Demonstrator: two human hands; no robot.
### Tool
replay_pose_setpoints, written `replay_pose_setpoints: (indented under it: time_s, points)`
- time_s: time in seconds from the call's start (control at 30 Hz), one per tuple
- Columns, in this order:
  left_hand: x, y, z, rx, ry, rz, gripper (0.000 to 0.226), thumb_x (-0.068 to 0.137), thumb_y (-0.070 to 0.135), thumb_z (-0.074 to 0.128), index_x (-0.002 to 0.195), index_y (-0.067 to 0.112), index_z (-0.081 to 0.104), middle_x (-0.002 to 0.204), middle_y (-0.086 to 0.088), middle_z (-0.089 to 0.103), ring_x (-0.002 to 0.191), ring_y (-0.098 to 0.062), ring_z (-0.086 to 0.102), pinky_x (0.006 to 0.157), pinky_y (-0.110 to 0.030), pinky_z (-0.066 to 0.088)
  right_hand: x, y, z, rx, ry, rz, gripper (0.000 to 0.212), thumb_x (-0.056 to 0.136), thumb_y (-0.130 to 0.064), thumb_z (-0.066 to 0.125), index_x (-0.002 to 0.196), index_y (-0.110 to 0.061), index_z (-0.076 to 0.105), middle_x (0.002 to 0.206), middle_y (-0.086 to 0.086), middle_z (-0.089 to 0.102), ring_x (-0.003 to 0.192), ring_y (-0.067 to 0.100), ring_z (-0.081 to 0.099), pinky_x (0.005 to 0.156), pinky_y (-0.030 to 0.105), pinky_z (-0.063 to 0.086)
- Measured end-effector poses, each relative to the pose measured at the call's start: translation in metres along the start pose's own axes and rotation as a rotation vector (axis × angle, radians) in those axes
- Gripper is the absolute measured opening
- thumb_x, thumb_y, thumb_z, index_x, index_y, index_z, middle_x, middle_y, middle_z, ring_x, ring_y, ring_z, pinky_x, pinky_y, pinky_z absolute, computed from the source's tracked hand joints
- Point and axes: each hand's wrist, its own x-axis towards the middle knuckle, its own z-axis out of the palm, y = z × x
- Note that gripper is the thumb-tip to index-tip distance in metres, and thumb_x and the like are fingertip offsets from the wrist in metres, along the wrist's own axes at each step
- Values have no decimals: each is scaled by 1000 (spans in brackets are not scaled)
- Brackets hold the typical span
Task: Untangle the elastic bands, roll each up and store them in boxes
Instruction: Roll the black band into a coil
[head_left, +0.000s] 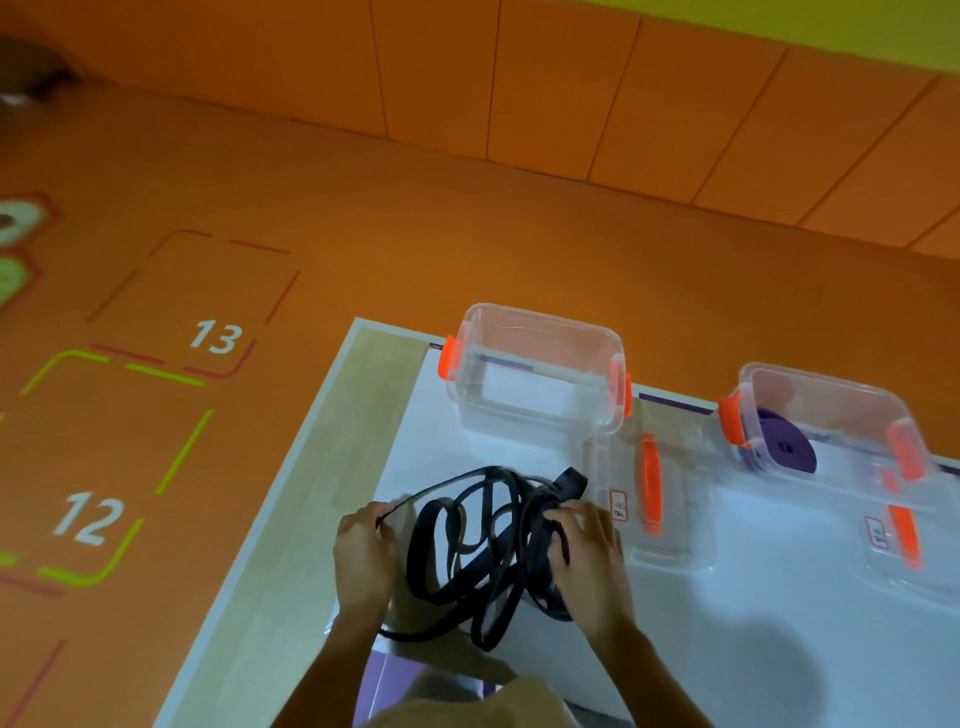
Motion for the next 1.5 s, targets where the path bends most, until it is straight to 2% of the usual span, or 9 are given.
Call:
replay_pose_setpoints:
  time_s: [0.17,0.3,0.43,0.6,0.93,1.07,1.2,1.33,1.5]
  points:
    - [-7,1,-15,157,6,187,32,87,-8,78,109,16,83,100,-10,81,89,-35,74,78,-41,61,13,-54,21,10,-310,-403,34,98,-20,65,132,-20,67,134,2,59,127,24,56,109,40,51]
    - [-17,-14,-13,210,-183,-18,54,101,25,72,149,12,53,146,-15,59,128,-40,58,99,-51,52,23,-98,47,12,-750,-85,65,100,-47,65,157,-42,35,169,8,17,157,33,18,123,54,31]
    - [-24,-29,-16,216,-353,-167,54,104,24,66,153,17,43,140,-13,62,121,-33,63,97,-39,53,17,-112,63,-273,-956,-30,84,91,-56,72,159,-37,26,165,22,24,151,45,22,118,65,28]
    - [-33,-37,-18,214,-345,-240,28,103,12,60,129,20,59,114,-13,71,88,-24,61,73,-31,50,5,-97,72,-416,-785,-138,67,90,-43,72,147,-18,44,152,14,45,143,39,33,113,54,36]
    - [-23,9,-35,-70,11,-11,19,101,4,66,115,14,74,115,-6,74,94,-27,73,84,-37,57,13,-37,6,269,-279,261,42,89,-34,75,125,-25,54,85,-6,71,81,21,74,63,28,55]
    - [-1,45,-51,-324,143,47,17,95,5,75,107,16,75,106,1,70,96,-16,69,88,-37,57,4,-22,-16,291,-168,330,55,90,-18,71,138,-28,46,89,1,74,76,23,73,67,44,63]
    - [16,79,-71,-507,227,146,18,92,9,80,104,21,75,103,17,65,99,-6,66,85,-33,61,-11,-11,-23,280,-95,356,47,91,-11,65,137,-21,57,98,1,75,83,18,71,68,31,61]
    - [14,112,-89,-617,247,285,22,92,8,81,106,23,75,107,19,64,105,-18,68,87,-30,61,-18,1,-18,243,-359,413,41,92,-15,64,132,-18,57,95,-2,68,76,10,65,62,21,50]
    - [0,144,-106,-676,271,471,17,93,10,80,107,17,76,112,9,68,112,-22,67,90,-29,58,-30,5,-10,188,-456,394,58,94,-15,69,149,-14,49,145,14,52,130,35,53,109,45,49]
